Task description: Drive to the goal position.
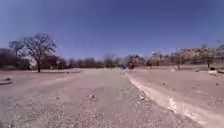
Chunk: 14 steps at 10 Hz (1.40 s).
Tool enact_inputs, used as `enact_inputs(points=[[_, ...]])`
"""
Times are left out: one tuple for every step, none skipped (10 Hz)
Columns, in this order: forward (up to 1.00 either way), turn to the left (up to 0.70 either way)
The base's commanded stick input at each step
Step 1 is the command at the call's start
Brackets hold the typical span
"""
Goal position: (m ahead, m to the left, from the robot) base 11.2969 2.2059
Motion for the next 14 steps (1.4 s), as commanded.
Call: enact_inputs(points=[[0.7, 0.0], [0.7, 0.0], [0.7, 0.0], [0.7, 0.0], [0.7, 0.0], [0.7, 0.0], [0.7, 0.0], [0.7, 0.0], [0.7, 0.0], [0.7, 0.0], [0.7, -0.35], [0.7, -0.35], [0.7, -0.35], [0.7, 0.0]])
